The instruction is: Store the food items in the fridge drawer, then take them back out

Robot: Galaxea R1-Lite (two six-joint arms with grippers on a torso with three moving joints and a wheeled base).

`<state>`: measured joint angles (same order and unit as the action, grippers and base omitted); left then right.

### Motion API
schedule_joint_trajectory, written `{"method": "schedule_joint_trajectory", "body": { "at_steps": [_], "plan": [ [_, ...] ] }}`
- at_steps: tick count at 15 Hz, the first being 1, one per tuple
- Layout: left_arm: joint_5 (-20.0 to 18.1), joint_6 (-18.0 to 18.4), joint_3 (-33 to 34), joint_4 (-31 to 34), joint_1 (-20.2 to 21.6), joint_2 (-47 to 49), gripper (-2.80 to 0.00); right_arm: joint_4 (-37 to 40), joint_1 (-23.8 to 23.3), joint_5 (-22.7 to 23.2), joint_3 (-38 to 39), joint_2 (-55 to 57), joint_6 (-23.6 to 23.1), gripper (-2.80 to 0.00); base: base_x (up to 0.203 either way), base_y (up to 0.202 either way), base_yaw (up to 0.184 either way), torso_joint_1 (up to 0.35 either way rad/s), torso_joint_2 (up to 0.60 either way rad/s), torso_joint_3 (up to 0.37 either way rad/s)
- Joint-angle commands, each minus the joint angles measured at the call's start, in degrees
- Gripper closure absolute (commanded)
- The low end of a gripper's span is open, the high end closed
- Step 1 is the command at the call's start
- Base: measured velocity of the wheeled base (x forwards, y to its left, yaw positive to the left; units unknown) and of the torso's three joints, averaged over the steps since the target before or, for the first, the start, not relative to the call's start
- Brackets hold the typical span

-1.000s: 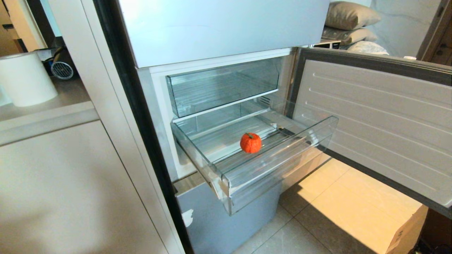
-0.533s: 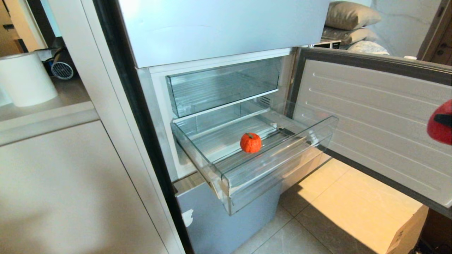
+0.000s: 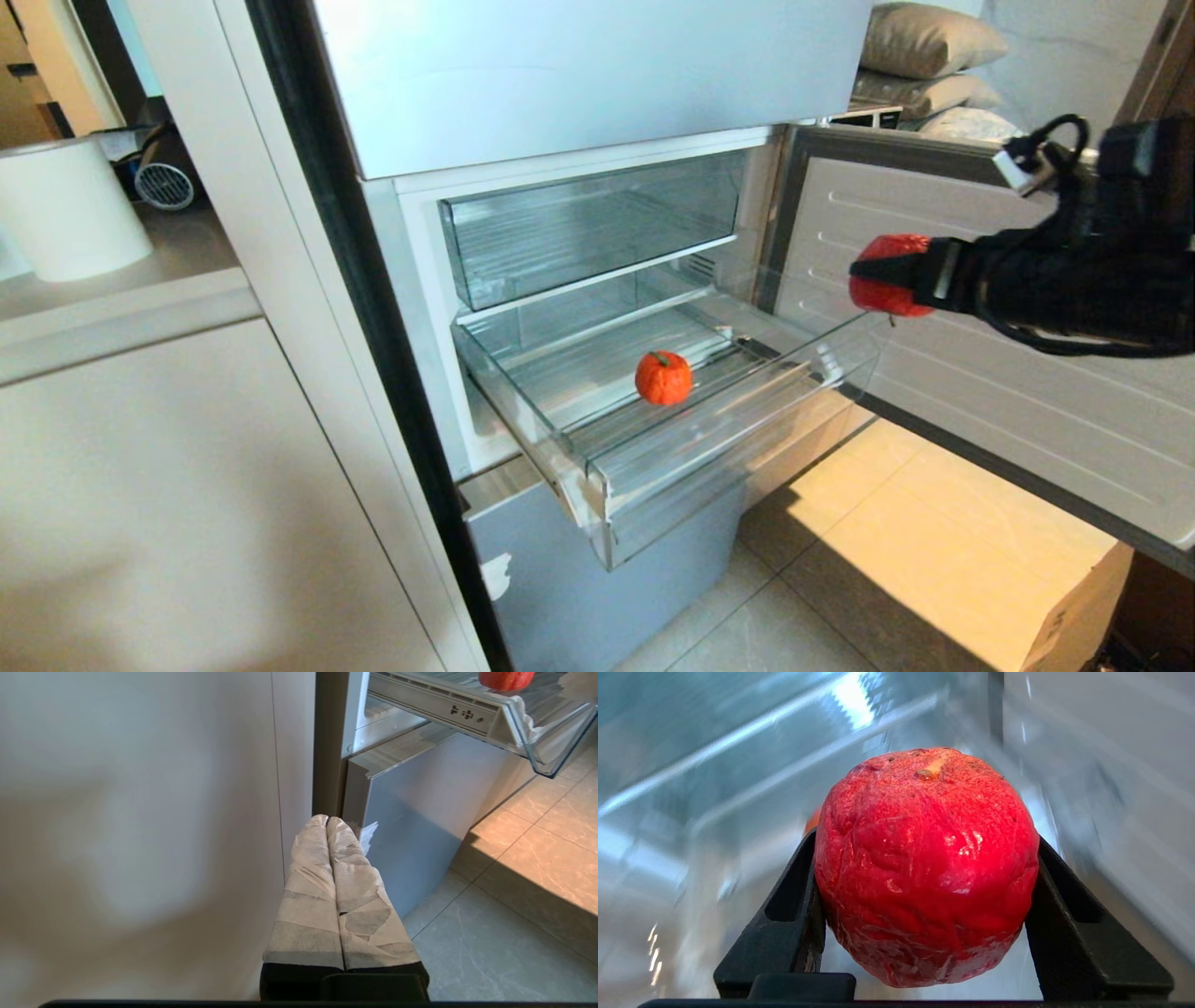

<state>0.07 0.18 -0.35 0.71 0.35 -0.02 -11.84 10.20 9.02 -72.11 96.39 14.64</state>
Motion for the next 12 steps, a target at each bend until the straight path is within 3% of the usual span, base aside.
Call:
{"method": "schedule_joint_trajectory", "body": {
  "at_steps": [1, 6, 10, 12],
  "plan": [
    [0.0, 0.0, 0.0, 0.0, 0.0, 0.0, 0.0, -0.5, 3.9, -2.5, -10.6, 15.0, 0.5, 0.0, 0.0, 0.0, 0.0, 0.0, 0.0, 0.0],
    [0.0, 0.0, 0.0, 0.0, 0.0, 0.0, 0.0, -0.4, 9.6, -5.0, -20.7, 22.7, 3.0, 0.0, 0.0, 0.0, 0.0, 0.0, 0.0, 0.0],
    [0.0, 0.0, 0.0, 0.0, 0.1, 0.0, 0.0, 1.5, 13.0, -14.4, -30.2, 31.3, 3.4, 0.0, 0.0, 0.0, 0.0, 0.0, 0.0, 0.0],
    [0.0, 0.0, 0.0, 0.0, 0.0, 0.0, 0.0, 1.8, 13.4, -15.1, -32.3, 33.0, 3.1, 0.0, 0.0, 0.0, 0.0, 0.0, 0.0, 0.0]
  ]
}}
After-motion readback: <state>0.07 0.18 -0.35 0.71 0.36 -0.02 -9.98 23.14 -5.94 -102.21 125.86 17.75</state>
